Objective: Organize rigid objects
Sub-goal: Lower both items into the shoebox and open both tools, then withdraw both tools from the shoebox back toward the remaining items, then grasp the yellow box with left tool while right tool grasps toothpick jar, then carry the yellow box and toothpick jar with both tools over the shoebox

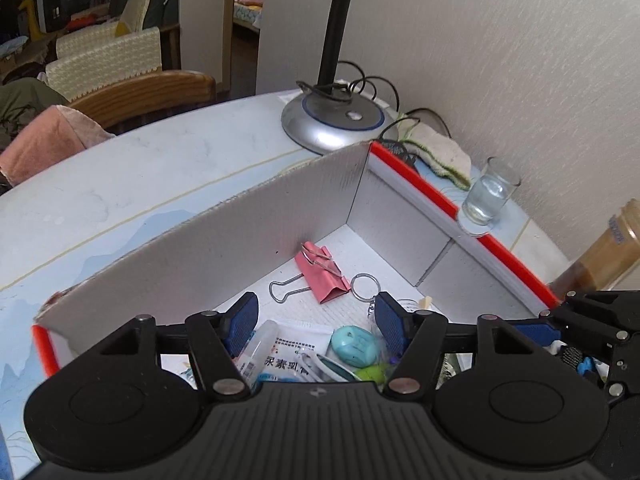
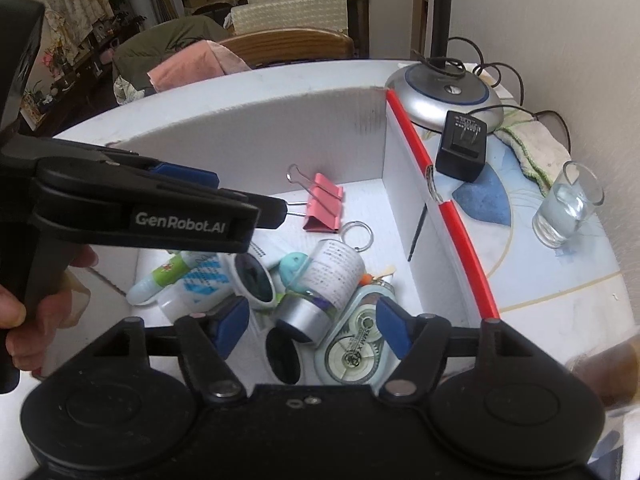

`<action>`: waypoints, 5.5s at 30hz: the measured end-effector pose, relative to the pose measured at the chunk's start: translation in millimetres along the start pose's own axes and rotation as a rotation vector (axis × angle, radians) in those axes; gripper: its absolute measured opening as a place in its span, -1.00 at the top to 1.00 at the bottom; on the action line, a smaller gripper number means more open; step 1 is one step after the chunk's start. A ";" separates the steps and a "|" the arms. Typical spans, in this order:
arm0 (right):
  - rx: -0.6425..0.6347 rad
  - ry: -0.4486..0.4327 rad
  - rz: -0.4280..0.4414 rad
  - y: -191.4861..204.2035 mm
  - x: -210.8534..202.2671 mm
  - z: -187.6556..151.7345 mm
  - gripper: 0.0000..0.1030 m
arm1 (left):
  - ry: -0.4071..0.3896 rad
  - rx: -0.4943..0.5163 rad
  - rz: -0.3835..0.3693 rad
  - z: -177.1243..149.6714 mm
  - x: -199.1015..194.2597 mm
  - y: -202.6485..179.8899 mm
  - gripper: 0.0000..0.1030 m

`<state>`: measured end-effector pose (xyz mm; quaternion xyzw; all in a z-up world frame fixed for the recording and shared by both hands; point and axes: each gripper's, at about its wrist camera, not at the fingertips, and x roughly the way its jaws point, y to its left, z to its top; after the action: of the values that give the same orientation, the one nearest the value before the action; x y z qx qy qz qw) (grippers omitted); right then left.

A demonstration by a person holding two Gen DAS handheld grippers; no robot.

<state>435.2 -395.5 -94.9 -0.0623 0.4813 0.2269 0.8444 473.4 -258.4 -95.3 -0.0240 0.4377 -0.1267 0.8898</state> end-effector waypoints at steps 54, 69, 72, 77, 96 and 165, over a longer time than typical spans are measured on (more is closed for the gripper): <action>-0.154 -0.234 0.138 240.9 -72.8 -9.3 -0.99 | -0.170 -0.147 0.107 -162.1 -230.9 207.5 -0.93; -0.174 -0.218 0.097 312.3 -21.1 26.8 -0.99 | -0.183 -0.199 0.217 -183.6 -221.6 295.1 -0.99; -0.175 -0.210 0.094 323.3 -9.2 33.7 -0.99 | -0.166 -0.230 0.219 -185.9 -212.5 311.6 -0.99; -0.158 -0.205 0.118 337.5 9.5 45.9 -0.99 | -0.158 -0.253 0.207 -190.2 -200.4 331.1 -0.99; -0.099 -0.042 0.080 360.1 108.0 88.2 -0.99 | -0.171 -0.304 0.312 -183.7 -130.4 358.0 -0.99; -0.028 0.011 0.117 269.4 -24.9 23.8 0.20 | -0.174 -0.207 0.154 -157.5 -221.3 209.6 0.42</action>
<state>323.7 -156.3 -30.9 -0.0473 0.4854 0.2822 0.8261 263.3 9.6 -53.5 -0.0927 0.3701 -0.0097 0.9243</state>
